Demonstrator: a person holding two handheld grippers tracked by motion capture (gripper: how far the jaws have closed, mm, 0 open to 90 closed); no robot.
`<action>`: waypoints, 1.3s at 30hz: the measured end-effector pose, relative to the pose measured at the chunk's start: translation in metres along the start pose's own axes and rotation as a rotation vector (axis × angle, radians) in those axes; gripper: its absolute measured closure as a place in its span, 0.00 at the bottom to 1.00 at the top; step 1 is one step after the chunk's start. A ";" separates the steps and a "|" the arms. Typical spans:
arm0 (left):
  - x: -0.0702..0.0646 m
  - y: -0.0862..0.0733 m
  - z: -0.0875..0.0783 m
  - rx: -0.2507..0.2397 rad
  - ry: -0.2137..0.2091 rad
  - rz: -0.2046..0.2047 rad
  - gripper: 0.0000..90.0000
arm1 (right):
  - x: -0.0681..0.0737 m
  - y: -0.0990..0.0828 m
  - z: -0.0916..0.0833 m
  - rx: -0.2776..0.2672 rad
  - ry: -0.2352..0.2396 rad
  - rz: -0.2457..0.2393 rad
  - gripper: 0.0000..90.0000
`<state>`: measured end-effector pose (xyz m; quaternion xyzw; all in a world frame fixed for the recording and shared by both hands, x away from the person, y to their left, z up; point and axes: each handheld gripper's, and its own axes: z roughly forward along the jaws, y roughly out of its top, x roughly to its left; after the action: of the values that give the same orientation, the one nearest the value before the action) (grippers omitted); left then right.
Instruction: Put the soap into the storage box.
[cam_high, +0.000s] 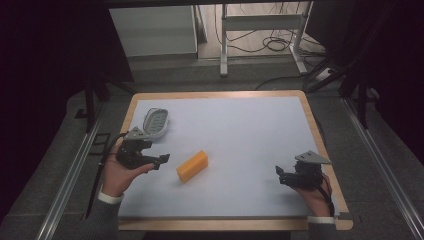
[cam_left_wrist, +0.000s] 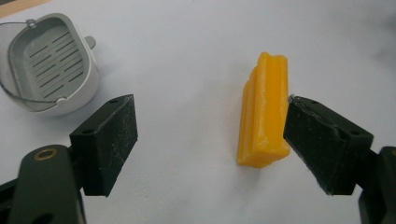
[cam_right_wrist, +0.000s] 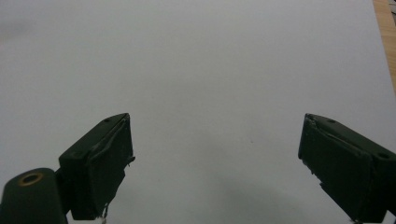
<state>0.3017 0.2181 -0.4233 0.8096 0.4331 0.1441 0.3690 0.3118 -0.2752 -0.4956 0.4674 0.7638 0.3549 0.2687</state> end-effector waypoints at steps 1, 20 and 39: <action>-0.001 0.001 0.001 0.005 -0.003 0.005 0.20 | 0.000 0.000 0.000 0.002 0.000 -0.001 0.11; -0.030 0.018 0.037 0.094 -0.033 0.070 0.19 | 0.002 -0.001 0.002 -0.001 0.011 -0.017 0.11; -0.043 0.020 0.071 0.185 -0.041 0.095 0.20 | 0.002 -0.002 0.003 0.009 0.003 -0.014 0.11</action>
<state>0.3272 0.1429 -0.4540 0.8627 0.3977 0.1042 0.2944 0.3125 -0.2731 -0.4989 0.4628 0.7690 0.3501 0.2680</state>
